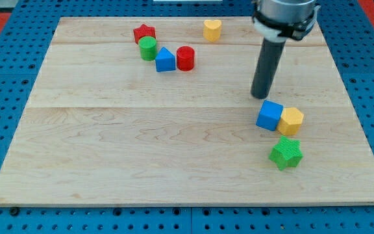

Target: Push yellow hexagon into green star

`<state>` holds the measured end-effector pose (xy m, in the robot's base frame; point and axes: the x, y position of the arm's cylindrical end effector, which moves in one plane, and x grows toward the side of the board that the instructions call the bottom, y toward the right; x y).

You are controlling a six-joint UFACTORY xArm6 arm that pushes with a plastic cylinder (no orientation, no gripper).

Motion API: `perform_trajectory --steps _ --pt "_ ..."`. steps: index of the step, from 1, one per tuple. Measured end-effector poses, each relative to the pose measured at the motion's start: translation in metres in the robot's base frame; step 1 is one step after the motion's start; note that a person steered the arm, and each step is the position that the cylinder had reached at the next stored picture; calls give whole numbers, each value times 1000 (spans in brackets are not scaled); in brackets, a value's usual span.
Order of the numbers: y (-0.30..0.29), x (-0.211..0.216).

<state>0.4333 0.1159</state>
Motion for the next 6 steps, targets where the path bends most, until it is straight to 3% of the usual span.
perform_trajectory --steps 1,2,3,4,5,6 --pt "-2 27" --pt "4 -20" --pt "63 -12" --pt "73 35" --pt "29 47" --pt "76 2"
